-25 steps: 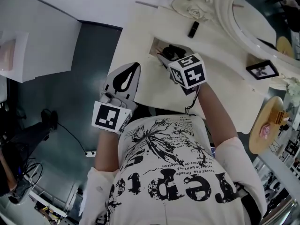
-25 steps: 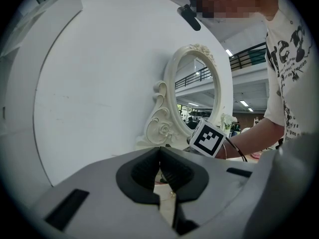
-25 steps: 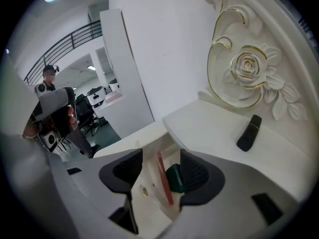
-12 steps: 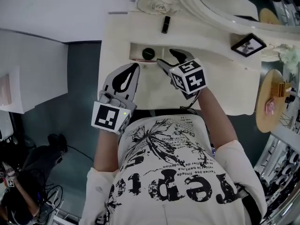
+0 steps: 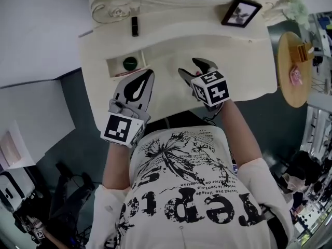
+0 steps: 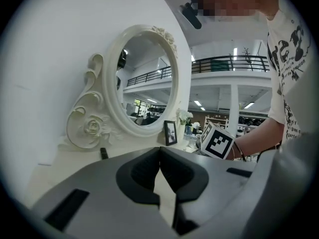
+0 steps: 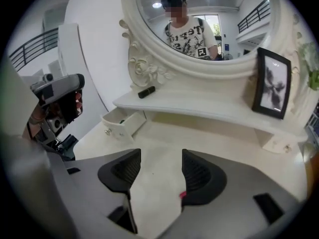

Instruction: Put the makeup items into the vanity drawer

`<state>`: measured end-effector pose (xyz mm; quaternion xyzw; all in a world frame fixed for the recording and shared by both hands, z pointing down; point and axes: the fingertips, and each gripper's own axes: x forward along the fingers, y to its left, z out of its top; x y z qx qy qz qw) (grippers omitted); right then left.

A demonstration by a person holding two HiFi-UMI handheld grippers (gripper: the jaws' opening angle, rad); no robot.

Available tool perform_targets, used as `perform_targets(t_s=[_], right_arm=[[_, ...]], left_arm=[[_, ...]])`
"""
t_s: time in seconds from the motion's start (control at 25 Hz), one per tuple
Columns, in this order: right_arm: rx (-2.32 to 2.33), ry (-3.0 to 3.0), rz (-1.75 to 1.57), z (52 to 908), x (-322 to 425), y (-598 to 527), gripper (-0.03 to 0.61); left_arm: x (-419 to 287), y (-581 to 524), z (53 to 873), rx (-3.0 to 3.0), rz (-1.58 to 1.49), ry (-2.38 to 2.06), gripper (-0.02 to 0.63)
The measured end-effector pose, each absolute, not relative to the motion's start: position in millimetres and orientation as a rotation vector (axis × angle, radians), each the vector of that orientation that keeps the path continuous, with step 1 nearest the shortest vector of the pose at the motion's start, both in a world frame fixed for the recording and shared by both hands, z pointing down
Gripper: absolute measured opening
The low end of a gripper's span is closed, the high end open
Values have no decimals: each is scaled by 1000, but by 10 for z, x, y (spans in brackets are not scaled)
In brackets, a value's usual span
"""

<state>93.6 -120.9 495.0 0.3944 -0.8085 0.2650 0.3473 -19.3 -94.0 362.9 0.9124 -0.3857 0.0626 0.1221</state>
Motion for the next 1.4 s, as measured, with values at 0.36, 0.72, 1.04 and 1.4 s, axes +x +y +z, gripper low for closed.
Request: perform_targets(t_s=[0.36, 0.72, 1.04, 1.4], right_arm=[[1104, -1903, 790, 5368, 1943, -889, 270], [1040, -1820, 799, 5695, 2088, -718, 195], [995, -1781, 749, 5701, 2098, -725, 63], [1027, -1908, 706, 5266, 1700, -1038, 63]], left_arm=[[546, -1009, 3735, 2711, 221, -930, 14], [847, -1083, 3871, 2702, 257, -875, 14], [788, -1069, 3839, 2698, 252, -912, 14], [385, -987, 3644, 2700, 224, -1026, 14]])
